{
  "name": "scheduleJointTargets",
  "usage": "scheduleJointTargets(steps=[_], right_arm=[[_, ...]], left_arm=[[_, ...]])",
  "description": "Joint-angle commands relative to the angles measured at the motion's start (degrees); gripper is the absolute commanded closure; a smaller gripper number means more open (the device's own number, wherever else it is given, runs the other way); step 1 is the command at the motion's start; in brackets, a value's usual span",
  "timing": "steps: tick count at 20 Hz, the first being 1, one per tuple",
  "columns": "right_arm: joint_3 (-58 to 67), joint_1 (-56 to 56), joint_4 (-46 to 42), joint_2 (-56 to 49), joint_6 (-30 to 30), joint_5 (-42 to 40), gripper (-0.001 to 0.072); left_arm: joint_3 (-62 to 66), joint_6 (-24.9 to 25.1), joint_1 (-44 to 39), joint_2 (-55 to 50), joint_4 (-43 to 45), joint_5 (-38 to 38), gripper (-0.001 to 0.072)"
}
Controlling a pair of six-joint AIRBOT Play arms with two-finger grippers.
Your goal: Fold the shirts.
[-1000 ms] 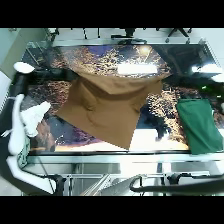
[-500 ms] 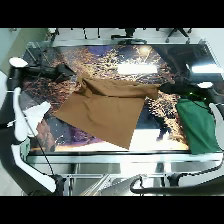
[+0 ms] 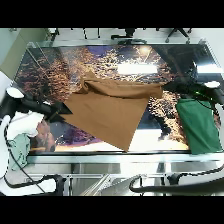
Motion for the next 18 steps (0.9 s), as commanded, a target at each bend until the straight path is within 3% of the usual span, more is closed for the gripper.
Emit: scheduleJointTargets(steps=[1,6,8,9,13,18], right_arm=[[0.0,-0.1,0.0,0.1,0.0,0.2,0.0694],[0.0,-0.1,0.0,0.1,0.0,0.2,0.0695],[0.0,-0.1,0.0,0.1,0.0,0.2,0.0694],[0.0,-0.1,0.0,0.1,0.0,0.5,0.0694],[-0.1,-0.4,-3.3,0.7,-1.6,7.4,0.0695],[-9.8,-0.3,-15.6,11.1,6.6,10.5,0.0696]], left_arm=[[-15.4,-0.4,-0.7,5.5,1.2,11.6,0.0019],[-20.5,1.8,-4.5,2.1,-5.4,26.9,0.0019],[-17.9,2.2,-5.2,-1.6,-6.0,30.3,0.0020],[-15.9,2.1,-5.2,-3.6,-6.1,30.5,0.0056],[-3.7,2.2,-5.2,-11.8,-6.1,28.7,0.0692],[19.4,2.2,-4.0,-19.2,-5.6,25.5,0.0695]])
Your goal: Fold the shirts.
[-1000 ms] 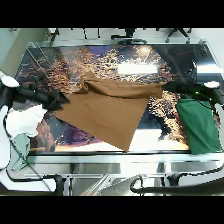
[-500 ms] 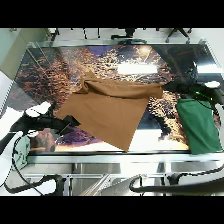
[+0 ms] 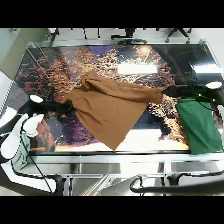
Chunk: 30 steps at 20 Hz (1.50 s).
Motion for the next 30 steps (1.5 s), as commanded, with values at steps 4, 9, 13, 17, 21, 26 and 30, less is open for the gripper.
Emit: scheduleJointTargets(steps=[4,9,13,17,21,26,30], right_arm=[[-25.4,3.8,-5.9,21.6,10.5,1.0,0.0696],[-43.5,18.0,-4.8,32.6,19.2,-14.5,0.0695],[-44.0,20.6,-4.0,31.8,20.3,-17.3,0.0694],[-41.5,19.8,-3.8,32.6,20.2,-11.0,0.0248],[-32.1,8.1,-15.7,33.9,26.3,1.9,0.0252],[-26.2,-9.6,-9.2,23.5,13.1,1.8,0.0291],[-23.7,-8.9,7.0,9.1,0.3,1.8,0.0290]], left_arm=[[33.9,0.1,0.4,-15.1,0.0,-6.6,0.0693],[48.9,-1.7,-2.3,-26.1,-0.2,-10.6,0.0537],[48.9,-3.1,-0.2,-24.5,0.0,-22.2,0.0039],[44.0,-7.5,4.4,-18.5,0.0,-34.3,0.0040],[24.6,-7.0,6.1,-6.4,9.6,-34.8,0.0039],[0.0,-4.4,6.2,5.8,16.2,-27.5,0.0039],[-11.0,-2.4,5.2,9.2,15.8,-23.2,0.0039]])
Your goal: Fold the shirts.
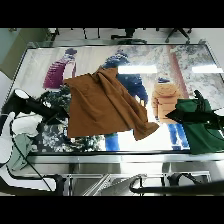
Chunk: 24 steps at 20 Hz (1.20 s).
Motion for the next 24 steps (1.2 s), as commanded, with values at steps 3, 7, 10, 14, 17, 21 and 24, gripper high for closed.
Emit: scheduleJointTargets(steps=[3,7,10,14,17,21,24], right_arm=[[5.8,2.5,13.4,-17.7,-11.8,0.9,0.0353],[10.7,9.9,13.3,-23.9,-11.7,-2.3,0.0350],[12.7,14.2,12.5,-26.0,-10.3,-5.2,0.0350],[13.7,17.4,12.5,-28.2,-10.3,-4.9,0.0350],[14.7,19.5,12.7,-28.2,-10.3,-1.1,0.0545],[24.2,18.6,14.4,-23.1,-7.7,8.1,0.0693],[40.6,14.2,17.7,-10.2,-5.0,8.9,0.0694]], left_arm=[[-12.9,2.0,-1.5,2.6,1.2,6.4,0.0039],[-14.9,2.9,-4.7,0.7,1.2,9.9,0.0039],[-14.7,2.9,-5.4,-0.5,1.0,11.9,0.0042],[-14.7,6.6,-4.4,-2.6,-6.9,12.1,0.0285],[-14.6,11.7,-3.5,-3.4,-13.8,11.9,0.0693],[-6.2,16.1,-2.9,3.2,-24.0,2.4,0.0698],[12.5,13.5,-0.3,15.1,-30.5,-1.3,0.0698]])
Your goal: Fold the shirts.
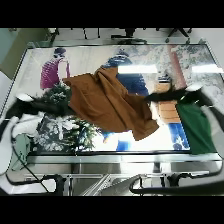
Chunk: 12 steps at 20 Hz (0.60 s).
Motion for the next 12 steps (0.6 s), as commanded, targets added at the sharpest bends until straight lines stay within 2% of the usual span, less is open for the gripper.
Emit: scheduleJointTargets(steps=[1,2,5,7,10,12], right_arm=[[18.6,-4.8,2.6,12.9,3.5,2.9,0.0694],[24.9,-7.0,2.6,16.1,4.4,2.6,0.0695],[41.5,-14.2,0.3,23.8,4.7,-1.6,0.0694],[47.7,-18.3,-3.1,27.4,4.7,-6.5,0.0694],[49.0,-21.1,-7.2,32.1,4.7,-11.3,0.0694],[48.9,-21.6,-8.2,31.6,4.9,-10.1,0.0694]], left_arm=[[21.7,-0.9,3.4,12.4,-12.2,-4.8,0.0698],[30.0,-1.7,5.1,15.3,-14.4,-3.4,0.0698],[55.5,-3.6,10.4,21.3,-14.1,2.8,0.0698],[63.3,-3.6,16.6,25.9,-14.1,7.1,0.0698],[57.7,-1.0,28.6,34.9,-14.1,12.7,0.0697],[48.9,-0.5,34.1,38.5,-15.0,13.5,0.0697]])
